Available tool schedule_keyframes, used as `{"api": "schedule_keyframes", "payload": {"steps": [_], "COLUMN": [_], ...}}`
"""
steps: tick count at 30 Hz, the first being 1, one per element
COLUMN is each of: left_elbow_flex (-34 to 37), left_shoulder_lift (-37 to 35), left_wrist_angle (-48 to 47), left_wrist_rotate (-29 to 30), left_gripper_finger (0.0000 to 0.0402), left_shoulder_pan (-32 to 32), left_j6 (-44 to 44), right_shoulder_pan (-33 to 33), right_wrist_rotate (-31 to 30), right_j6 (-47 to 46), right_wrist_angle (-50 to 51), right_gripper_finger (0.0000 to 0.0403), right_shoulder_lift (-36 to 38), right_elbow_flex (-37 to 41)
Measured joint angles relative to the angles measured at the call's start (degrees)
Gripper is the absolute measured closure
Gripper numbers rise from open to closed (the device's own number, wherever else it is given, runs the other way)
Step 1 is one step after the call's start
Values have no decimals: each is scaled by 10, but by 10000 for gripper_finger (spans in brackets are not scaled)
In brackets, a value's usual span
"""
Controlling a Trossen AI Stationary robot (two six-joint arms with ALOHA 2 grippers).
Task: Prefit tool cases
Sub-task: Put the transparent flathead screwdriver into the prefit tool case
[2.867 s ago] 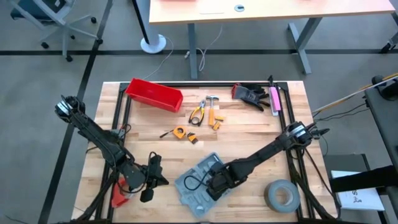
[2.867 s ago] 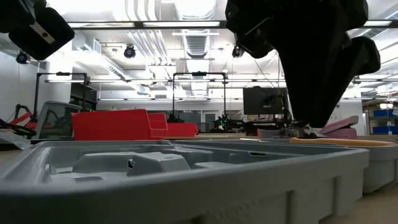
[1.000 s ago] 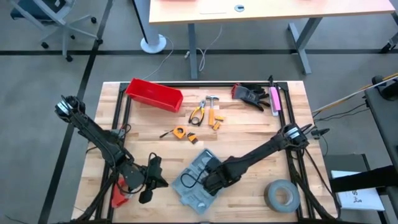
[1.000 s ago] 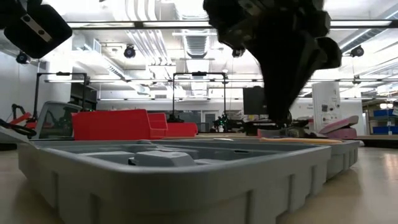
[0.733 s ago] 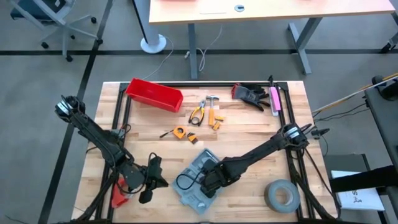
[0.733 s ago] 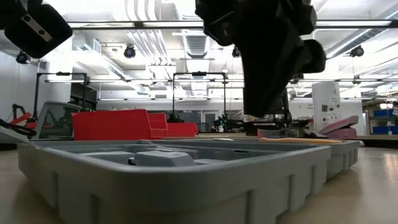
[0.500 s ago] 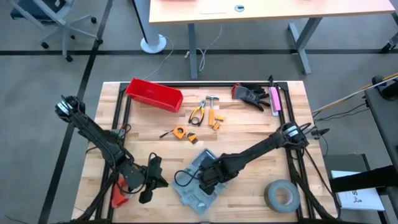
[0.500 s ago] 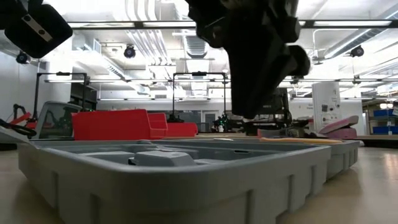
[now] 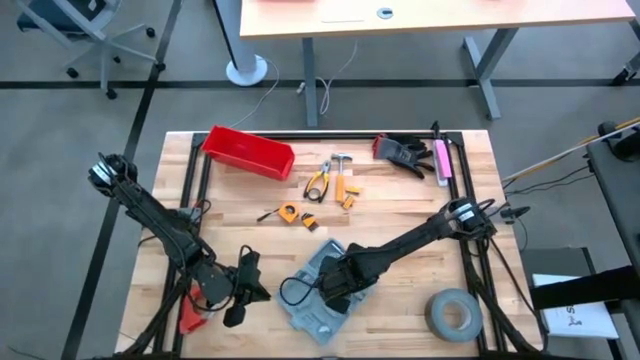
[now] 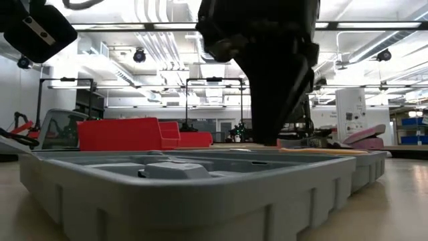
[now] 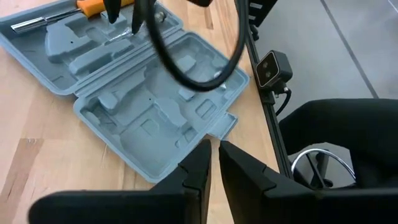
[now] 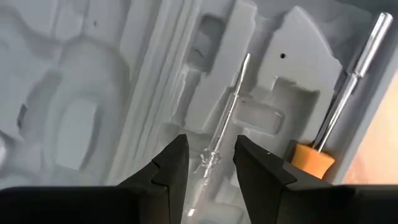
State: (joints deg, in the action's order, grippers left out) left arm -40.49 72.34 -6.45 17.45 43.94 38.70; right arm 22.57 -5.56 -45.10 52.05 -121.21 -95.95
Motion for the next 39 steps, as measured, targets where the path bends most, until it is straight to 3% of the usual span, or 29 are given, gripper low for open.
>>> {"api": "schedule_keyframes", "payload": {"steps": [4, 17, 28, 34, 39], "left_elbow_flex": [0, 0, 0, 0, 0], "left_shoulder_lift": [0, 0, -1, -1, -1], "left_wrist_angle": [0, 0, 0, 0, 0], "left_wrist_rotate": [0, 0, -1, -5, -5], "left_gripper_finger": [363, 363, 363, 364, 364], "left_shoulder_pan": [0, 0, 0, 2, 2], "left_j6": [1, 2, 4, 11, 11], "right_shoulder_pan": [-1, -6, -20, -21, -20], "right_wrist_rotate": [0, 15, 29, 40, 45], "right_j6": [40, 35, 49, 56, 51], "right_wrist_angle": [1, -8, -70, -93, -94], "right_gripper_finger": [297, 312, 306, 330, 387], "right_shoulder_lift": [1, 1, -17, -33, -35], "right_elbow_flex": [3, 6, 59, 57, 50]}}
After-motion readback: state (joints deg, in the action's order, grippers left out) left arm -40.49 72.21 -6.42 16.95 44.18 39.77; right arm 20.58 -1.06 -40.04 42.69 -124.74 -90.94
